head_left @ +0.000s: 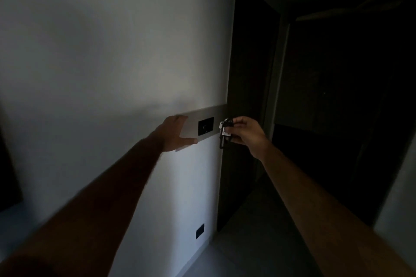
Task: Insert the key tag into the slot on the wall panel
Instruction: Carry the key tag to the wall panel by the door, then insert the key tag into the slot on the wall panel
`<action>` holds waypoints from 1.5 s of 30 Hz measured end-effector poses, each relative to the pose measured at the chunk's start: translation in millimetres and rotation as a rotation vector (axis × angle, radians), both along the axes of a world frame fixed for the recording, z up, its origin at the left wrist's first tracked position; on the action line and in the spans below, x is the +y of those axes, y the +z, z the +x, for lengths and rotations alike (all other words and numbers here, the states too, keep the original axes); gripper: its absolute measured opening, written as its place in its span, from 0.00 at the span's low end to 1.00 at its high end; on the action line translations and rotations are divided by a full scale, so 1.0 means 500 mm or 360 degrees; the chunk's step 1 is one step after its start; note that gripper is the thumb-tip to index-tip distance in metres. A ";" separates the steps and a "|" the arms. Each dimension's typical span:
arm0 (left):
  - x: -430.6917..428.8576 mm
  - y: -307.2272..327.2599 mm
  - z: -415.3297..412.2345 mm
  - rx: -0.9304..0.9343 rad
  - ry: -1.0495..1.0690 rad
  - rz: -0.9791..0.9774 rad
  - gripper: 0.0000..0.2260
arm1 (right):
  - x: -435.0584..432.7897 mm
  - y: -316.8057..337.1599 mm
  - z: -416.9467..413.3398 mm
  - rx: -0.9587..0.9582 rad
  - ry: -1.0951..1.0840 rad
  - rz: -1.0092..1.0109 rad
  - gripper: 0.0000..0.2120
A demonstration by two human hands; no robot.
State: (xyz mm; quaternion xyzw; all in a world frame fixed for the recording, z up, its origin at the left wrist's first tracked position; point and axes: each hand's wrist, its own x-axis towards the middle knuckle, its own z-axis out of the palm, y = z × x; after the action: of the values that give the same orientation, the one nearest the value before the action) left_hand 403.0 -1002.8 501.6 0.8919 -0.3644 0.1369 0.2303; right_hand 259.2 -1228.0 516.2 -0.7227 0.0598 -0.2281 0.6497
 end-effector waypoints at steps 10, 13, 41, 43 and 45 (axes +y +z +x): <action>-0.160 0.018 0.151 -0.0091 -0.0115 -0.0055 0.43 | -0.138 -0.015 0.137 0.0054 -0.0079 0.0021 0.16; -0.205 0.022 0.175 -0.0134 -0.0115 -0.0082 0.44 | -0.187 -0.020 0.184 0.0047 -0.0037 0.0035 0.14; -0.405 0.060 0.477 -0.0403 0.0325 0.0403 0.43 | -0.484 0.002 0.626 -0.0066 0.0326 -0.0059 0.14; -0.417 0.072 0.504 -0.0438 0.0338 0.0421 0.43 | -0.499 0.007 0.664 -0.0080 0.0319 -0.0051 0.14; -0.432 0.079 0.526 -0.0477 0.0347 0.0422 0.43 | -0.517 0.007 0.704 -0.0085 0.0302 -0.0070 0.13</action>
State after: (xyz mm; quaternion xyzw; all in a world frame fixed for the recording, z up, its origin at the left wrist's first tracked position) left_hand 665.8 -1218.7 541.2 0.9181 -0.3108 0.2429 0.0382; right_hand 611.4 -1486.4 519.8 -0.7329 -0.0314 -0.1860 0.6537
